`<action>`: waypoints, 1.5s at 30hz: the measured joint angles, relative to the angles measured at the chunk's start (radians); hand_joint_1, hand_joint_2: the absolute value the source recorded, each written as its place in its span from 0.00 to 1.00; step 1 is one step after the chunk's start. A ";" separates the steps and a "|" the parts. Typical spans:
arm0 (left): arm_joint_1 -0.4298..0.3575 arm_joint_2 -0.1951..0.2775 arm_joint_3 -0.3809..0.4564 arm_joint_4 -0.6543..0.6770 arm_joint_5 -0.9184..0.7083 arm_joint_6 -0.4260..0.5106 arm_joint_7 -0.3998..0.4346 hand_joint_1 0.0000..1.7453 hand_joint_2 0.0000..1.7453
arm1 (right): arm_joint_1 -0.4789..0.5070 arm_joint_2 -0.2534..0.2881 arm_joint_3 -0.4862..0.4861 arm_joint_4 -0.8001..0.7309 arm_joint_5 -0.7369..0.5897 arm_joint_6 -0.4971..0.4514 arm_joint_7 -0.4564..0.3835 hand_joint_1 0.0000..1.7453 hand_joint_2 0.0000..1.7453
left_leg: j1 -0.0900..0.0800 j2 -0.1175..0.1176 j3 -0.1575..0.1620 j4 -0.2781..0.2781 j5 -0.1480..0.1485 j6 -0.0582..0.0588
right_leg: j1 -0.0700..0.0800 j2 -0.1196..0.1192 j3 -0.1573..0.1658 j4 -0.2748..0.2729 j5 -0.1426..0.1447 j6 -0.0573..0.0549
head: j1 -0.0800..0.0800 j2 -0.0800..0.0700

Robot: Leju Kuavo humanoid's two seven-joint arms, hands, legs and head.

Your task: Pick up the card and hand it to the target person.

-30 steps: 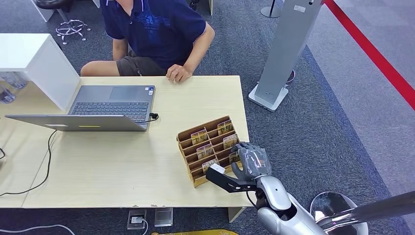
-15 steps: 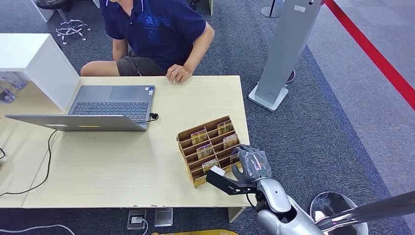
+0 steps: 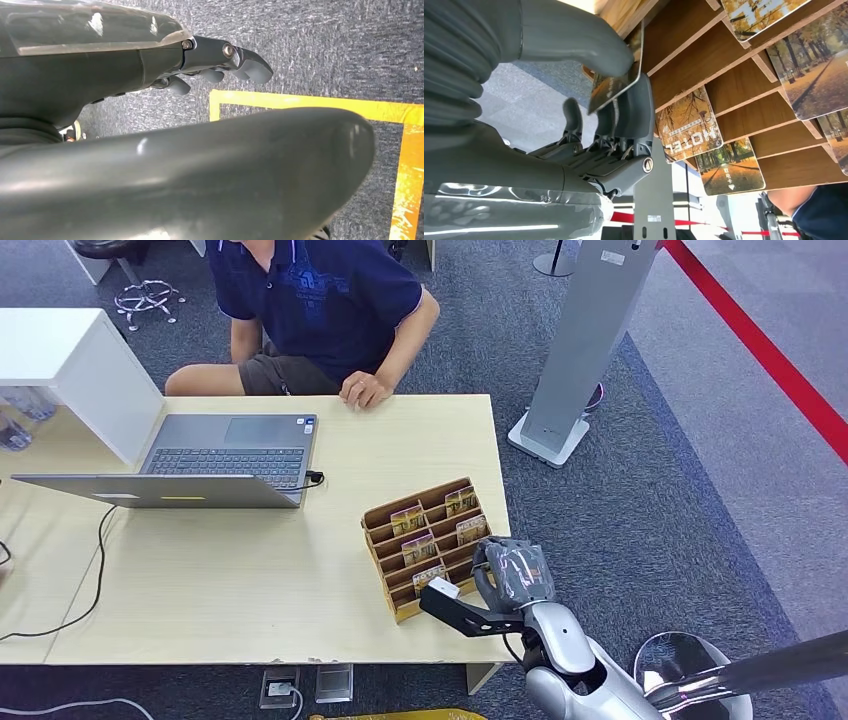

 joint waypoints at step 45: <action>0.000 0.003 0.000 0.000 -0.011 -0.016 -0.030 0.00 0.00 | -0.105 -0.001 0.022 -0.285 -0.011 -0.014 -0.046 1.00 1.00 | 0.000 0.000 0.000 0.000 0.000 0.000 | 0.000 0.000 0.000 0.000 0.000 0.000 | 0.000 0.000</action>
